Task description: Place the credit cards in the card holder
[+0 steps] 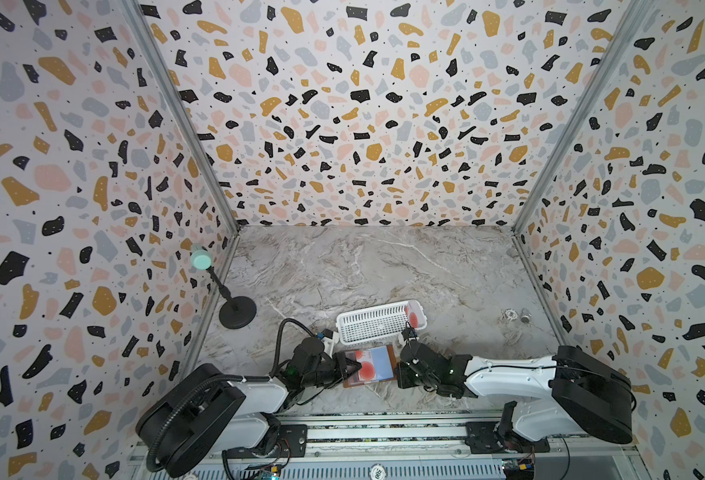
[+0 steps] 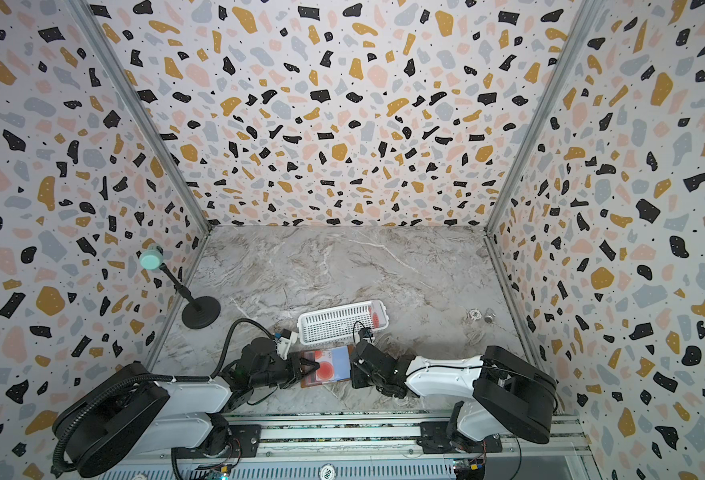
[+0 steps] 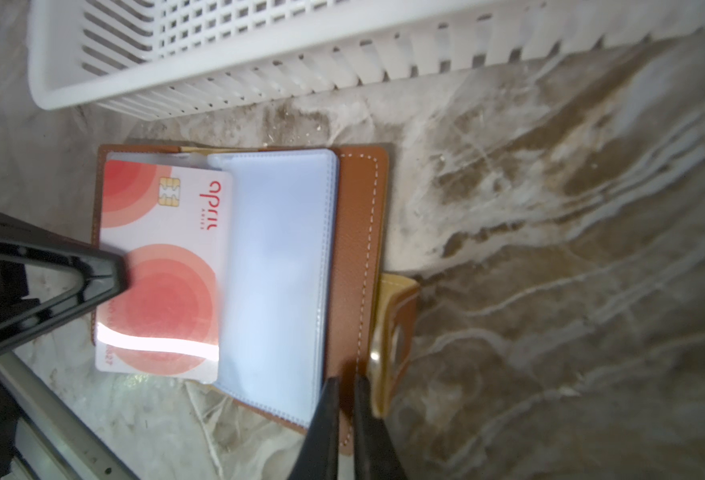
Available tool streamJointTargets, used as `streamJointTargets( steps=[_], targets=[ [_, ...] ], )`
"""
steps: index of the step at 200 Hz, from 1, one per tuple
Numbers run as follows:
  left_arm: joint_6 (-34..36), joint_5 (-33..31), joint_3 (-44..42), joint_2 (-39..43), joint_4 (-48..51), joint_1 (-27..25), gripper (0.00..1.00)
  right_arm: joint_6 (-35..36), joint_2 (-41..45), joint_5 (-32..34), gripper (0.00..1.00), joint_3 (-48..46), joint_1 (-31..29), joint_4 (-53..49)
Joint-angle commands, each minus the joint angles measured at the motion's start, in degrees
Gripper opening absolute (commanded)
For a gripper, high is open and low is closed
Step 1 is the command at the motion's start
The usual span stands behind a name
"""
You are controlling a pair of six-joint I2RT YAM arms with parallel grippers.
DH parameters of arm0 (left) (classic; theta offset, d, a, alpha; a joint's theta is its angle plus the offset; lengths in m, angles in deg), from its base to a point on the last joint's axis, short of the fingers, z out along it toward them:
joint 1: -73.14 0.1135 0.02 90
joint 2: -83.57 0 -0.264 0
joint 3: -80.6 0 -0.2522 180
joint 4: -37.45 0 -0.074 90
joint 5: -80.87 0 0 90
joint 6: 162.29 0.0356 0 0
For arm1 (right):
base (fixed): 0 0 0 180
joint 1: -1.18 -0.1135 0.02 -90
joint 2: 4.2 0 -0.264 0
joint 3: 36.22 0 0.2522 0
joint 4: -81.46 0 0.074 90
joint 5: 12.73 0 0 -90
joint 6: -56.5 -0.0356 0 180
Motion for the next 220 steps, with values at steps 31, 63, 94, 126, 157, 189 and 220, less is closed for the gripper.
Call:
streamJointTargets(
  steps=[31,63,94,126,157,189,220],
  targets=[
    [-0.28,-1.06,1.06,-0.55,-1.32,0.30,0.03,-0.70,-1.73,0.34,0.11,0.13,-0.28,-2.47],
    [-0.58,-1.54,0.97,-0.85,-2.04,0.26,0.03,-0.63,-1.78,0.31,0.11,0.18,-0.36,-2.24],
    [0.40,-1.99,1.14,-0.51,-1.25,0.17,0.03,-0.66,-1.82,0.28,0.11,-0.12,-0.40,-2.16],
    [0.15,-1.90,0.62,-0.94,-1.96,0.17,0.04,-0.84,-1.75,0.28,0.11,-0.47,-0.36,-1.69],
    [0.08,-1.86,0.61,-0.95,-1.55,0.08,0.10,-0.95,-1.85,0.24,0.11,-0.50,-0.51,-1.44],
    [1.13,-2.72,2.16,-0.04,3.47,-0.10,0.15,-1.15,-1.70,0.60,0.11,-0.95,-0.45,-1.25],
    [3.44,-4.77,4.87,2.73,13.27,-0.43,0.22,-1.62,-0.95,1.15,0.11,-1.94,-0.71,-0.78]
  ],
)
